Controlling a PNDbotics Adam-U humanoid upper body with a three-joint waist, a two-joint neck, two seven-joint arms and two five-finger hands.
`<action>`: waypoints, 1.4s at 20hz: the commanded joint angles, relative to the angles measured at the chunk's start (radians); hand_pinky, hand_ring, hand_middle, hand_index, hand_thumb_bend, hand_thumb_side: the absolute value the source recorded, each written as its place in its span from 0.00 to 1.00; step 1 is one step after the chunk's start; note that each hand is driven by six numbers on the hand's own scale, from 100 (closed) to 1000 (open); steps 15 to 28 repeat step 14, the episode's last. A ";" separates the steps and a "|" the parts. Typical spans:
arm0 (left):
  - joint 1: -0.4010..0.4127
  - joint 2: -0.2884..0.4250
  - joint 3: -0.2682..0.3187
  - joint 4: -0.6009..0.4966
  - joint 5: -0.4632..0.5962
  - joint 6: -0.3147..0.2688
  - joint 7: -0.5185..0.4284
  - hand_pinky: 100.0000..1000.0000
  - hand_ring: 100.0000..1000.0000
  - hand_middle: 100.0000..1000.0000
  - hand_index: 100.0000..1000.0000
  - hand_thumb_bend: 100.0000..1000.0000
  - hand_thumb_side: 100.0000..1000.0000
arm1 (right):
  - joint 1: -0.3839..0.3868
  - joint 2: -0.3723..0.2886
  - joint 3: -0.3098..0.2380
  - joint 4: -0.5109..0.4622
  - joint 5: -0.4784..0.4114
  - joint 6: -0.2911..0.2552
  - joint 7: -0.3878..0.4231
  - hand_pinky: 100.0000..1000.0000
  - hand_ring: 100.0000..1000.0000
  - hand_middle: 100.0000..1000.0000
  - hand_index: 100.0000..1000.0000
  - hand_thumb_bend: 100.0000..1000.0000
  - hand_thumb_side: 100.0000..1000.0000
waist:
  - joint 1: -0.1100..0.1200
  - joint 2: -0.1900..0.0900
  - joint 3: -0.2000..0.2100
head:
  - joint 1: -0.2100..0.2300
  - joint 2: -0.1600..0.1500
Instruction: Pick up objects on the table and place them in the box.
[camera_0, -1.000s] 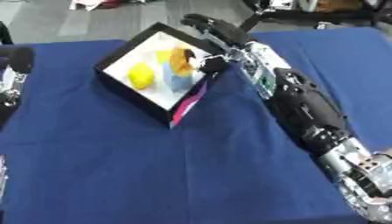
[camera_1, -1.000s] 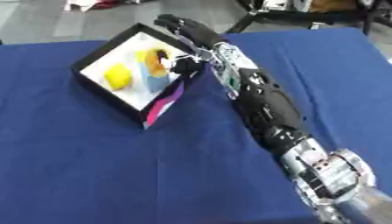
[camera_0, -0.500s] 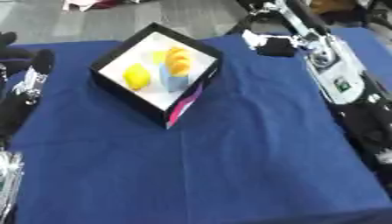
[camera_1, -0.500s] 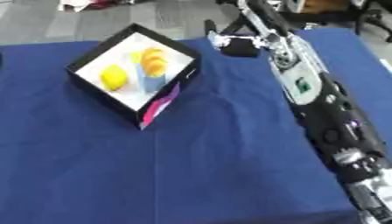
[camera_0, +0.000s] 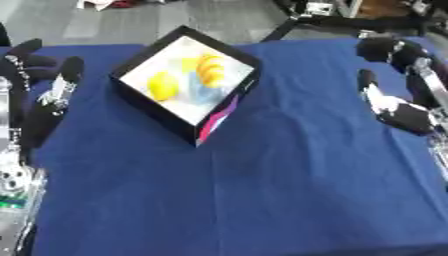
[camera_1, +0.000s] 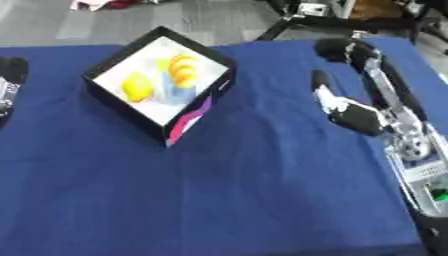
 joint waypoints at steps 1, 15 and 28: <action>-0.003 0.011 0.010 -0.005 0.004 0.002 0.014 0.81 0.58 0.57 0.82 0.68 0.67 | 0.044 0.040 -0.039 -0.044 -0.012 -0.001 -0.012 0.77 0.76 0.71 0.81 0.00 0.46 | -0.003 -0.018 -0.005 | 0.016 -0.002; 0.014 -0.005 0.001 0.018 0.008 0.010 0.029 0.81 0.58 0.57 0.82 0.68 0.67 | 0.150 0.142 -0.055 -0.030 -0.015 0.011 -0.037 0.74 0.73 0.68 0.79 0.00 0.47 | 0.007 -0.030 -0.034 | 0.046 -0.002; 0.014 -0.005 0.001 0.018 0.008 0.010 0.029 0.81 0.58 0.57 0.82 0.68 0.67 | 0.150 0.142 -0.055 -0.030 -0.015 0.011 -0.037 0.74 0.73 0.68 0.79 0.00 0.47 | 0.007 -0.030 -0.034 | 0.046 -0.002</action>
